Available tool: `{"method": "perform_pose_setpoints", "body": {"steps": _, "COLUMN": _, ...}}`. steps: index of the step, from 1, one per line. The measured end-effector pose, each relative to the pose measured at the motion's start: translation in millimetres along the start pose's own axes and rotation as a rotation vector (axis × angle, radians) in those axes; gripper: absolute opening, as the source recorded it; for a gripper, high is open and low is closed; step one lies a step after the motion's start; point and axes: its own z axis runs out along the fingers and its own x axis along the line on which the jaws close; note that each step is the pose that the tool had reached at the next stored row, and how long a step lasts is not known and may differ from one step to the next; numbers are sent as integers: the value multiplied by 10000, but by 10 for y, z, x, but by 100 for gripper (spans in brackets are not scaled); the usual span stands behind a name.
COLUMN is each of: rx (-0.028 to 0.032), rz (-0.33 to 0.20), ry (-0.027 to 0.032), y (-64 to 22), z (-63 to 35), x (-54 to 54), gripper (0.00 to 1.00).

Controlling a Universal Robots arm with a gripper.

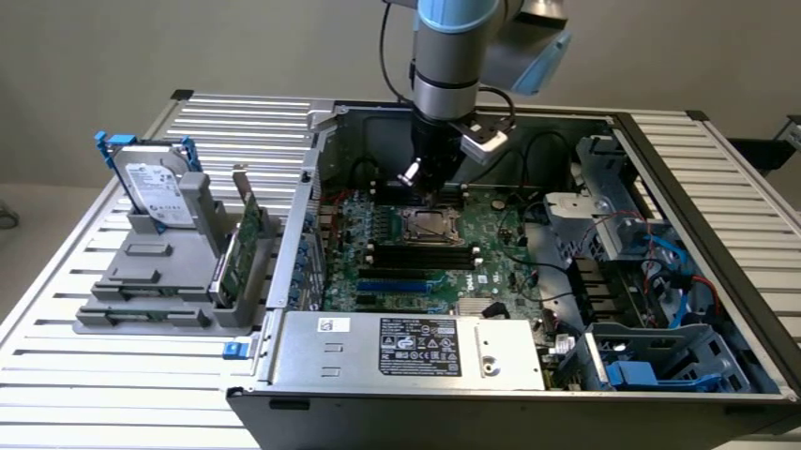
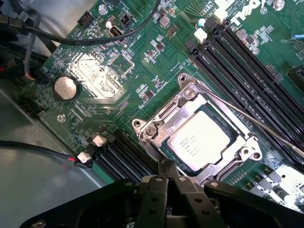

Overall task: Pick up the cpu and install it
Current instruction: 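Install the second cpu locking lever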

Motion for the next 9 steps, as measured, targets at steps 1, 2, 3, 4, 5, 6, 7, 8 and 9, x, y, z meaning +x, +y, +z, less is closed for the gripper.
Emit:
{"method": "perform_pose_setpoints", "body": {"steps": 1, "rx": 4, "rz": 1, "ry": -5, "y": -1, "z": -27, "x": 1, "gripper": 11}}
{"method": "perform_pose_setpoints", "body": {"steps": 2, "rx": 11, "rz": 1, "ry": -11, "y": -2, "z": -50, "x": 3, "gripper": 11}}
{"method": "perform_pose_setpoints", "body": {"steps": 3, "rx": 19, "rz": 1, "ry": -17, "y": -2, "z": -72, "x": 4, "gripper": 11}}
{"method": "perform_pose_setpoints", "body": {"steps": 4, "rx": 26, "rz": 2, "ry": -27, "y": -3, "z": -89, "x": 4, "gripper": 11}}
{"method": "perform_pose_setpoints", "body": {"steps": 5, "rx": 35, "rz": 2, "ry": -34, "y": -4, "z": -101, "x": 4, "gripper": 11}}
{"method": "perform_pose_setpoints", "body": {"steps": 6, "rx": 43, "rz": 3, "ry": -43, "y": -6, "z": -109, "x": 2, "gripper": 11}}
{"method": "perform_pose_setpoints", "body": {"steps": 7, "rx": 49, "rz": 0, "ry": -48, "y": -10, "z": -111, "x": -3, "gripper": 11}}
{"method": "perform_pose_setpoints", "body": {"steps": 8, "rx": 50, "rz": -5, "ry": -46, "y": -20, "z": -110, "x": -13, "gripper": 11}}
{"method": "perform_pose_setpoints", "body": {"steps": 9, "rx": 51, "rz": -8, "ry": -52, "y": -32, "z": -112, "x": -27, "gripper": 11}}
